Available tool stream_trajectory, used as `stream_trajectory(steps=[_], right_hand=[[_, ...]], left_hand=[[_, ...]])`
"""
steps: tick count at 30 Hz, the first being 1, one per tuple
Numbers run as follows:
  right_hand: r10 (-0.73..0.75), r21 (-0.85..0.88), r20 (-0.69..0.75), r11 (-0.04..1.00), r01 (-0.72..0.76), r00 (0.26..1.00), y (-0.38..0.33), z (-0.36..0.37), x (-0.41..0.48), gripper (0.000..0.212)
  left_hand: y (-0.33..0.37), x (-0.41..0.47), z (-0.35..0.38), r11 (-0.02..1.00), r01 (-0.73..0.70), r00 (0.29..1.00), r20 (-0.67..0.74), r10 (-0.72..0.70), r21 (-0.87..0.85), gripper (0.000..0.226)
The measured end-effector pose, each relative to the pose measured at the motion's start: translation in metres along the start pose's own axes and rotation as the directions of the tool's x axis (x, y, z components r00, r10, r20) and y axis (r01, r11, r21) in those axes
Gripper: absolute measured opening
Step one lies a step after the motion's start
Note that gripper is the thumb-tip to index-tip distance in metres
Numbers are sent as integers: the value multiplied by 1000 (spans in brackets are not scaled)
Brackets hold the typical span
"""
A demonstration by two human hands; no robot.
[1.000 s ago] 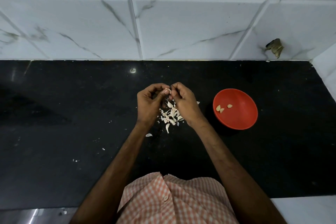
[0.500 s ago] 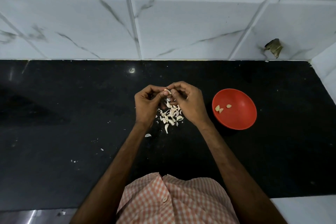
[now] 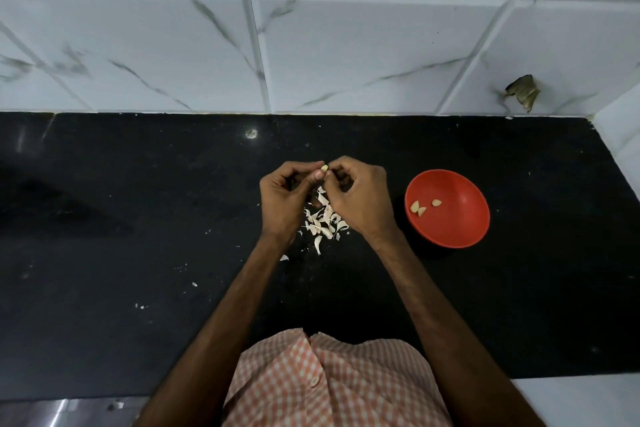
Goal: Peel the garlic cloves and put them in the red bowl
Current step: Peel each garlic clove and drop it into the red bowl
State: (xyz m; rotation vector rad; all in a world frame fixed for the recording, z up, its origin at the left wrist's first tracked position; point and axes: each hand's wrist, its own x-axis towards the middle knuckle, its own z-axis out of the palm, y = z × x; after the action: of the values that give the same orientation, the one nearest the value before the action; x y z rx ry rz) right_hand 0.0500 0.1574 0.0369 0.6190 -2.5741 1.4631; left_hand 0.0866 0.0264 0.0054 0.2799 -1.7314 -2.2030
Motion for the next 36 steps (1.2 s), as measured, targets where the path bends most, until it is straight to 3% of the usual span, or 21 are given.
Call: stream_trajectory(steps=[10,21,36], right_hand=[[34,81,12,996,-35,999,6,-1,0,3],[140,183,13,973,-140,990,6,2,2,8],[150,167,-4,975,-147,989,6,7,3,6]], left_hand=[[3,0,0,997,69,997,47,-68,-23,10],[3,-3,1,943,252,968,52,-247,-218,13],[4,-3,6,977,158,987,-17,-162,-140,7]])
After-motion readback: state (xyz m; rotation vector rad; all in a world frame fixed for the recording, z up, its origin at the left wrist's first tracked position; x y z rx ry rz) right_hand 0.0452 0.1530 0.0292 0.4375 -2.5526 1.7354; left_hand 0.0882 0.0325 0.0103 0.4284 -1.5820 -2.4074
